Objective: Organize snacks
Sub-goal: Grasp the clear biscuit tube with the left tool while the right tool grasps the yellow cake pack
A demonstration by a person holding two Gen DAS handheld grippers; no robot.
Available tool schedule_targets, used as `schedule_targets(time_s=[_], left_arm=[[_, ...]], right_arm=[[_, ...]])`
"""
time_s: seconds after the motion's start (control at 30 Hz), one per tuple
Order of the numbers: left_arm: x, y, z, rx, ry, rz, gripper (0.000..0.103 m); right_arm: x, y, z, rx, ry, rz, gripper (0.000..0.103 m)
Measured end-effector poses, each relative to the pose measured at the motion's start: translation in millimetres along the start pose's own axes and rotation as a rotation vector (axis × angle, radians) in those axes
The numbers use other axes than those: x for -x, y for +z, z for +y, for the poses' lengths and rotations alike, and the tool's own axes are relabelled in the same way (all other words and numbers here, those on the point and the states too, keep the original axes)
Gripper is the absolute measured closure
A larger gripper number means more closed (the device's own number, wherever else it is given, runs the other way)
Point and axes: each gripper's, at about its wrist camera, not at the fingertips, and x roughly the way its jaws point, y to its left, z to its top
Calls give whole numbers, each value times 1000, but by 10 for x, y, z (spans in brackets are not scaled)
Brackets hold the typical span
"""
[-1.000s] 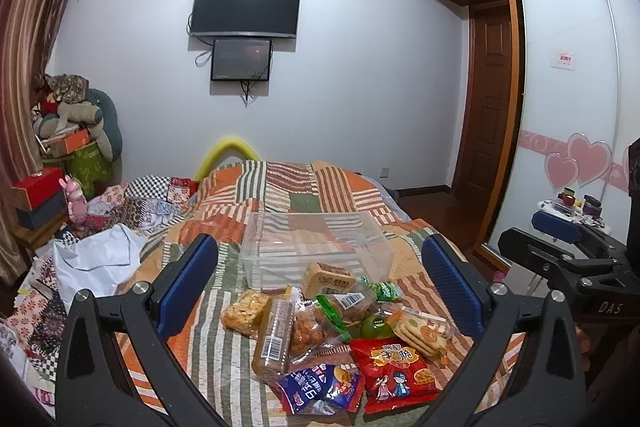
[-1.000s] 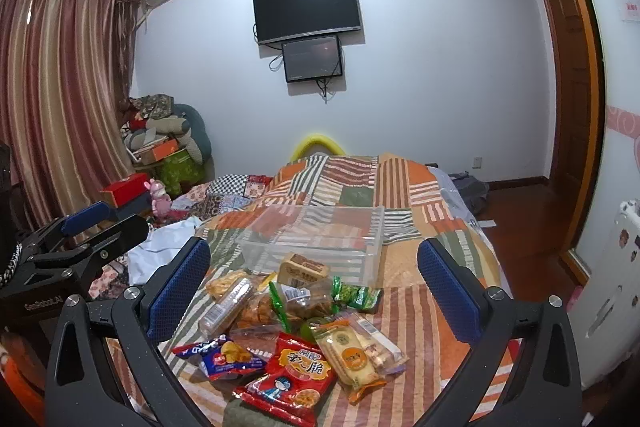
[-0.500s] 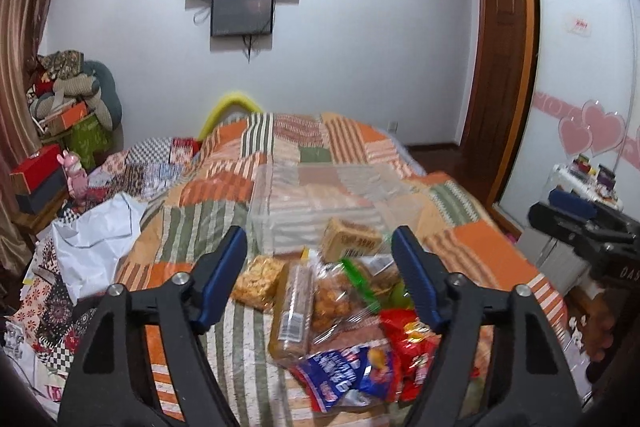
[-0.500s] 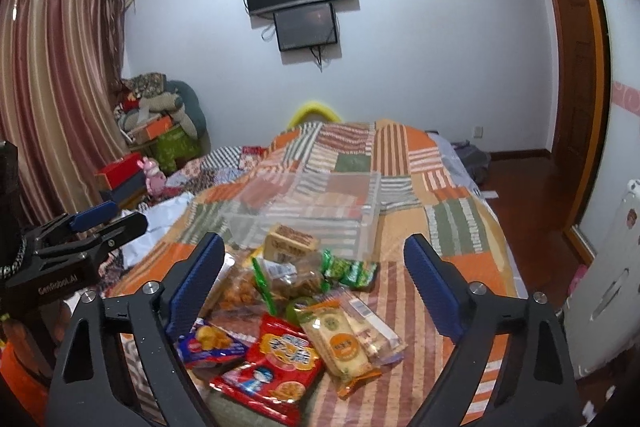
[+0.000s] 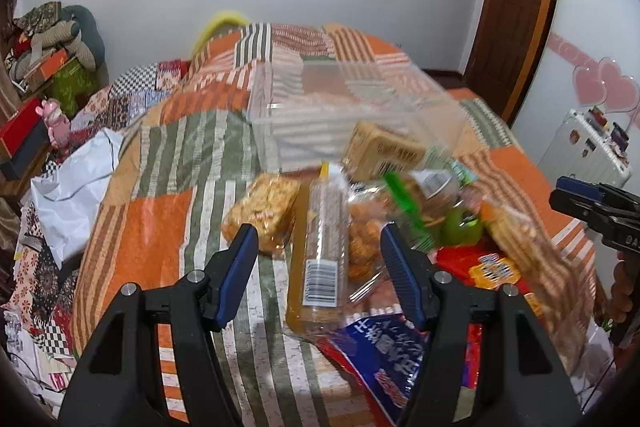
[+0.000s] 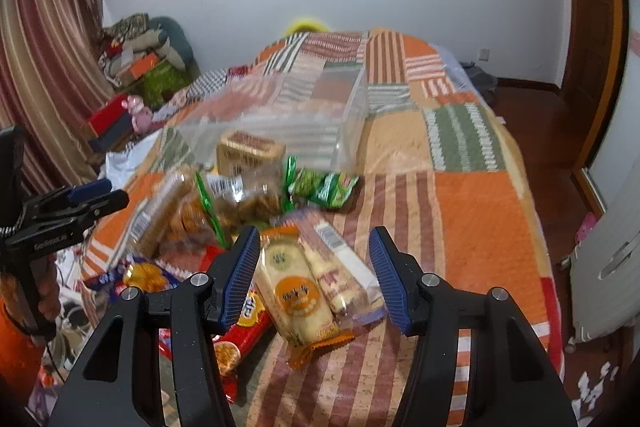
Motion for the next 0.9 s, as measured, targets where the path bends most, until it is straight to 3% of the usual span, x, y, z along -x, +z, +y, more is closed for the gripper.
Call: schedule_targets(time_s=[0.37,0.63,0.77,0.9], left_arm=[[-374,-115,142,29,-4,85,42],[-611,-179,193,71,-53,136,48],[-714,-220,184,76,-83,160,66],[-641,-205,113,34,-50,124,67]], right_arm=[[-377,-83,75,67,38,115,50],[-501,-75,183,116,51,135,56],[-516,-70,211,136,36,127,62],[-494,-60,165,115,42,122,68]])
